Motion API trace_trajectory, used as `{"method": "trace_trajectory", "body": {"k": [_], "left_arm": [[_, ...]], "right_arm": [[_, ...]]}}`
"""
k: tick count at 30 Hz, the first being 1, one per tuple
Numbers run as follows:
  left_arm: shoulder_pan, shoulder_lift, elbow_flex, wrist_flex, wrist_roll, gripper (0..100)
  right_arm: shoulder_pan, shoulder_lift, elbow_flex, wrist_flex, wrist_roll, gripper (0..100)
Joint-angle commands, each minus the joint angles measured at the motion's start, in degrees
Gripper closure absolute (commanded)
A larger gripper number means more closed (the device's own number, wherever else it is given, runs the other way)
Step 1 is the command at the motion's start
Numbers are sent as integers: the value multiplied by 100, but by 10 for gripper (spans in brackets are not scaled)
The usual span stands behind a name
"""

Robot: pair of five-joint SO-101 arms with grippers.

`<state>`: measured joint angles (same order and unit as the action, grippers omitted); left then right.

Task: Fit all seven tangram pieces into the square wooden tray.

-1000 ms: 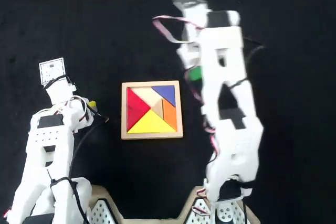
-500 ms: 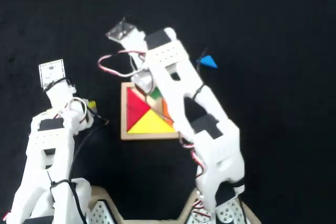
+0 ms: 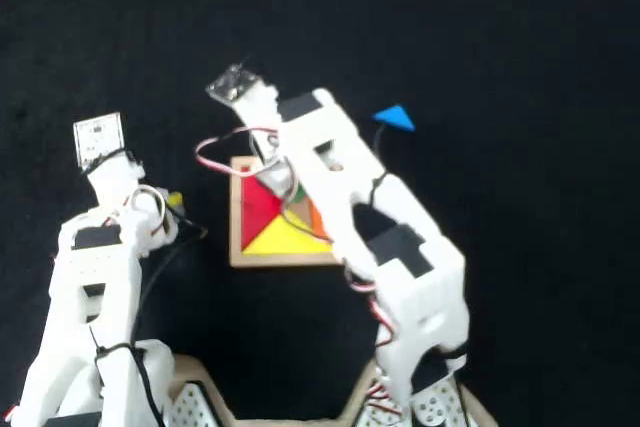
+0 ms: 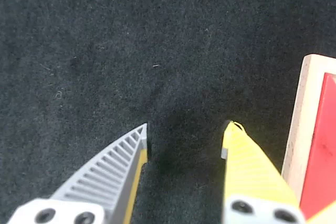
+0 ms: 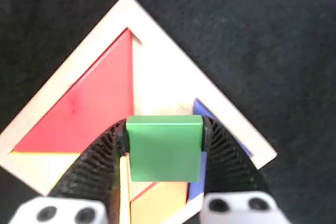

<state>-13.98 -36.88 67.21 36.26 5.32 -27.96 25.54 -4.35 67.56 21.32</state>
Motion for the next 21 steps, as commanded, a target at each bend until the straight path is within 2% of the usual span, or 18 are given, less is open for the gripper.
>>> {"method": "trace_trajectory", "body": {"k": [1, 7, 14, 21], "left_arm": [[48, -141, -48, -79, 0, 766], [66, -141, -48, -79, 0, 766], [57, -141, -48, -70, 0, 766], [40, -141, -48, -62, 0, 766]], "right_arm": [[-105, -312, -163, -123, 44, 925], [-114, -303, -136, -123, -9, 925], [-484, -303, 101, -185, -18, 924], [-167, -303, 75, -299, -18, 924]]}}
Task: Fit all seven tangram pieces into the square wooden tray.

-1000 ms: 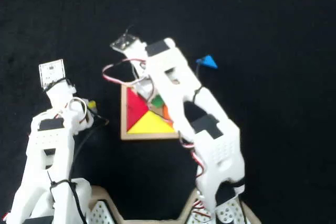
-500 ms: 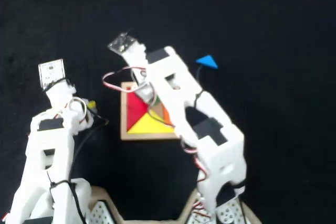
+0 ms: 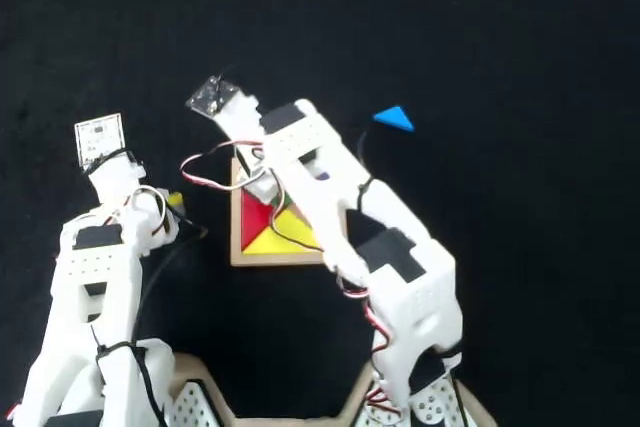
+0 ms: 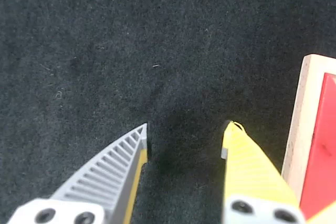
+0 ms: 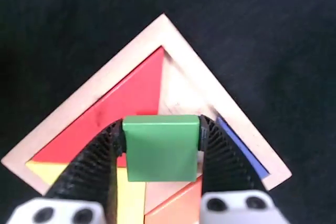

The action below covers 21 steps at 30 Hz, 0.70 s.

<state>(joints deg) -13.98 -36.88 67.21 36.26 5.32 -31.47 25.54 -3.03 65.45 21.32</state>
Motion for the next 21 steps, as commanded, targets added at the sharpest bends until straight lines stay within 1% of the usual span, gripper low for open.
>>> {"method": "trace_trajectory", "body": {"k": [1, 16, 21], "left_arm": [[40, -141, -48, -62, 0, 766], [48, -141, -48, -62, 0, 766], [40, -141, -48, -62, 0, 766]], "right_arm": [[229, -303, -57, -88, -18, 924], [316, -295, -22, -97, -18, 924], [325, -31, -75, -97, -18, 923]]}}
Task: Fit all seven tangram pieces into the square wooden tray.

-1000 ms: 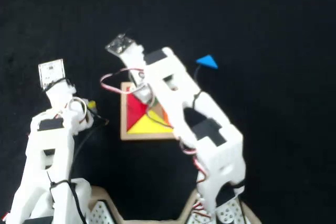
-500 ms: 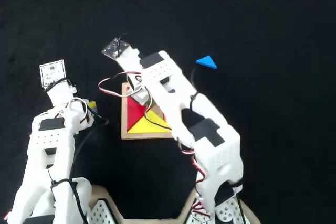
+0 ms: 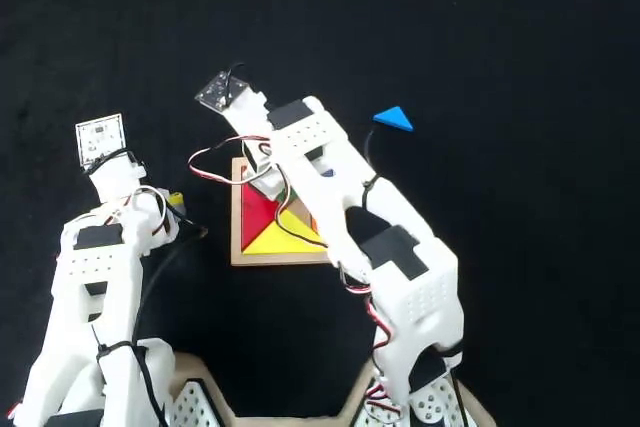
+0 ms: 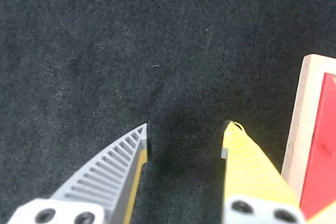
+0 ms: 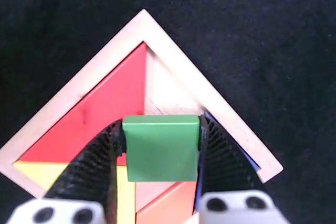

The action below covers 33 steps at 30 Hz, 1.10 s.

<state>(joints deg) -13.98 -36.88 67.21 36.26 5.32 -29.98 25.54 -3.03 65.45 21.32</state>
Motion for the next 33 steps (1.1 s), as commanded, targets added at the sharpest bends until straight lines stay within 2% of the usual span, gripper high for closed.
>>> {"method": "trace_trajectory", "body": {"k": [1, 5, 11, 24, 29, 33], "left_arm": [[40, -141, -48, -62, 0, 766], [40, -141, -48, -62, 0, 766], [40, -141, -48, -62, 0, 766], [40, -141, -48, -62, 0, 766], [40, -141, -48, -62, 0, 766], [40, -141, -48, -62, 0, 766]], "right_arm": [[176, 4, -75, -97, -18, 923], [176, 22, -84, -88, -18, 921], [176, 22, -119, -44, -105, 817], [158, 22, -92, -35, -88, 815], [158, 22, -119, 79, -88, 707], [149, 22, -127, 88, -44, 702]]}}
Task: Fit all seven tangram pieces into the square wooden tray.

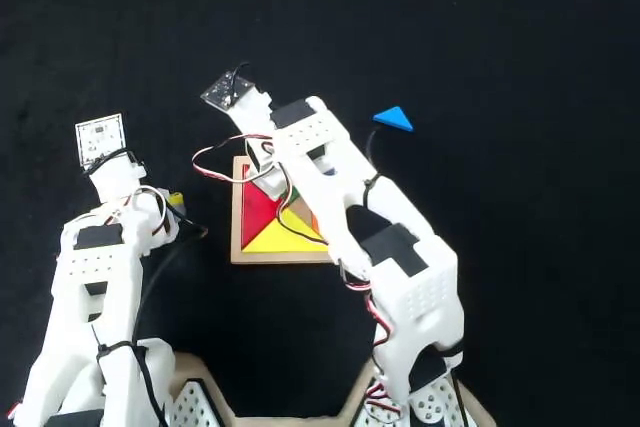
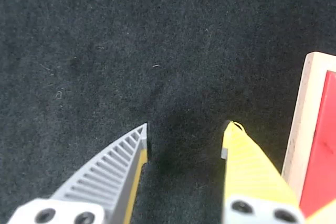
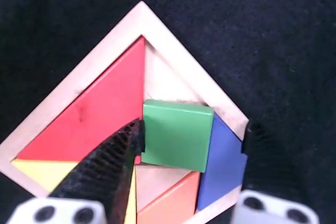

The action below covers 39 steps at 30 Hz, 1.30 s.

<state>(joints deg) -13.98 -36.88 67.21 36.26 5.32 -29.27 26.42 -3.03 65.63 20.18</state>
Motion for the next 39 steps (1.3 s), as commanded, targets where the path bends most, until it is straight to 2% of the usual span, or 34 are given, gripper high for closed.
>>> {"method": "trace_trajectory", "body": {"k": [1, 4, 8, 9, 11, 15, 21, 32, 39], "left_arm": [[40, -141, -48, -62, 0, 766], [40, -141, -48, -62, 0, 766], [40, -141, -48, -62, 0, 766], [40, -141, -48, -62, 0, 766], [40, -141, -48, -62, 0, 766], [40, -141, -48, -62, 0, 766], [40, -141, -48, -62, 0, 766], [40, -141, -48, -79, 0, 766], [40, -141, -48, -79, 0, 766]], "right_arm": [[79, -66, -136, 70, 70, 702], [79, -171, -268, 70, 70, 760], [97, -453, -567, 26, 26, 981], [97, -444, -602, 18, 18, 990], [97, -338, -629, 9, 18, 952], [132, -4, -646, -123, 53, 986], [132, 163, -963, 123, 53, 987], [105, 532, -1253, -114, 44, 987], [97, 945, -1525, 413, 70, 987]]}}
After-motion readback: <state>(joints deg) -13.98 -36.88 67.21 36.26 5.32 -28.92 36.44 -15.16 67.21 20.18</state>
